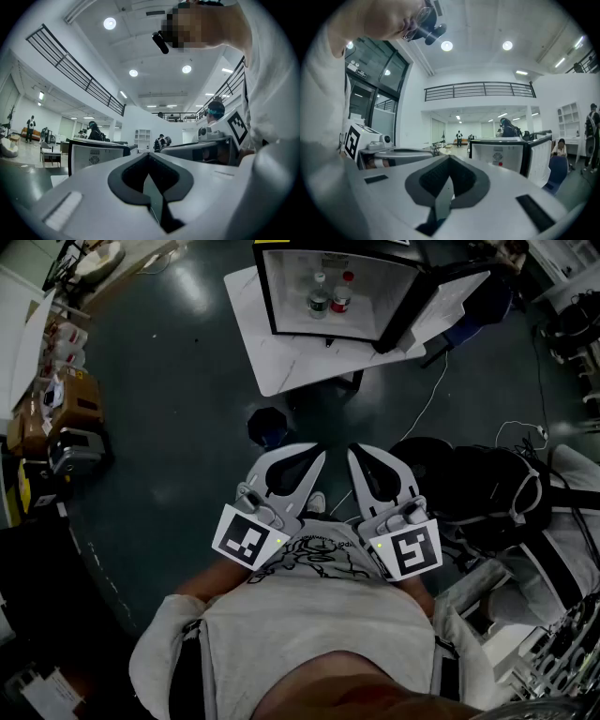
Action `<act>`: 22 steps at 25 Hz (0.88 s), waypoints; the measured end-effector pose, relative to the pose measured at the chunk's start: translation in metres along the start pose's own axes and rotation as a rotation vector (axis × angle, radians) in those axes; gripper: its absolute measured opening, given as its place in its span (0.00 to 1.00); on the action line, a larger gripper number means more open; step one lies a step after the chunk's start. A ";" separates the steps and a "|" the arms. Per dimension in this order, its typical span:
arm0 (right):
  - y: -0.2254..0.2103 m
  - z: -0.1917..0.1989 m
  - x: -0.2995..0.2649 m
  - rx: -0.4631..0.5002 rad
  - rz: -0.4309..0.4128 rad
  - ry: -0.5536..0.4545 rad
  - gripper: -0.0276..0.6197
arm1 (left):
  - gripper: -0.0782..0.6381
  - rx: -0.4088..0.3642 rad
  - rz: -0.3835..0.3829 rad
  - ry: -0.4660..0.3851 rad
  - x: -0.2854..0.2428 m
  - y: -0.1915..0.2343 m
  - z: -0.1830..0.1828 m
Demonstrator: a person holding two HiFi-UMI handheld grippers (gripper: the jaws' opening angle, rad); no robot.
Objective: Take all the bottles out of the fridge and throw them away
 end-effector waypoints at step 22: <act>-0.009 0.010 0.037 -0.041 -0.008 -0.035 0.06 | 0.12 0.020 -0.008 -0.007 -0.013 -0.033 0.003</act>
Point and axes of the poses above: the fingertips, and each gripper's own axes: x backward along the fingers, y to its left, z out of its underside, the point moved 9 cm from there along x, backward along the fingers, and after that the axes turned 3 degrees about -x, right-handed, at the moved point
